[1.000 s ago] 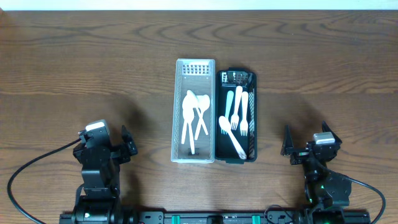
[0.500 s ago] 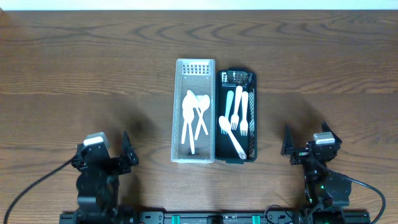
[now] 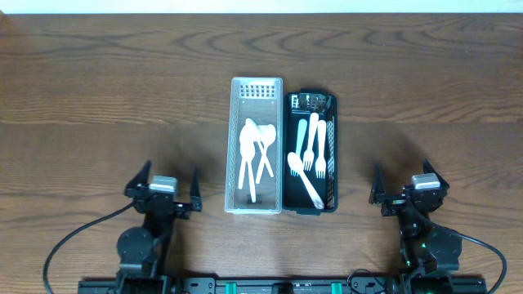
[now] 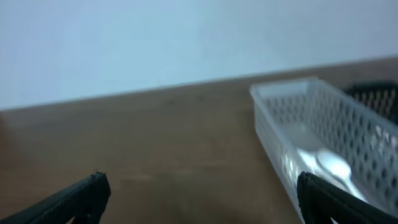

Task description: Pack container

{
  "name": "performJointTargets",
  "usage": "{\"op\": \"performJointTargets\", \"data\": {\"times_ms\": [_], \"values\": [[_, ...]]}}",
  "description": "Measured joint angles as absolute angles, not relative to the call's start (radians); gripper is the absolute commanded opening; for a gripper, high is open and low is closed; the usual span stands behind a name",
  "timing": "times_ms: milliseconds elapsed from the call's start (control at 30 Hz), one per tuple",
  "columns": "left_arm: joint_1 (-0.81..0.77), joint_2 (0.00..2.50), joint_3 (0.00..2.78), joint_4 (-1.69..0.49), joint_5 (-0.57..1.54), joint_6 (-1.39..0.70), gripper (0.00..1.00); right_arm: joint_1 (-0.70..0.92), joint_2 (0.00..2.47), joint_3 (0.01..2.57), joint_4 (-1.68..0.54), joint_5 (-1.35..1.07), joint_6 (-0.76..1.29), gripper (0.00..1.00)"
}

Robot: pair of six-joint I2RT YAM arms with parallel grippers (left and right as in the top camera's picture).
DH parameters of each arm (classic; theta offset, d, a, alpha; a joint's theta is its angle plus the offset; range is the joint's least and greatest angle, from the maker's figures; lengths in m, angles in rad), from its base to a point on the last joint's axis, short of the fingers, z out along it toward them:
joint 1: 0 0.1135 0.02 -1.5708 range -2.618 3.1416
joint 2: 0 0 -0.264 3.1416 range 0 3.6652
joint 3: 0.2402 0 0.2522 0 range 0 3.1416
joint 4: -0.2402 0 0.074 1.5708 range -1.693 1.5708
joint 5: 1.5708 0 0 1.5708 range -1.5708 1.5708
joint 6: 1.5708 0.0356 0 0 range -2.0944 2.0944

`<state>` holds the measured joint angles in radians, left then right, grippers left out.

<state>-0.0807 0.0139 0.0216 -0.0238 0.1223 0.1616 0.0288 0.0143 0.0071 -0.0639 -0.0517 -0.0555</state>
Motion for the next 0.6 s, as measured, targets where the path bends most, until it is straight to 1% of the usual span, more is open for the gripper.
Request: {"op": "performJointTargets", "data": {"times_ms": [600], "values": [[-0.081, 0.011, 0.023, -0.025, 0.131, 0.15, 0.98, 0.029, 0.015, 0.007, -0.065, -0.052, -0.056, 0.99]]}}
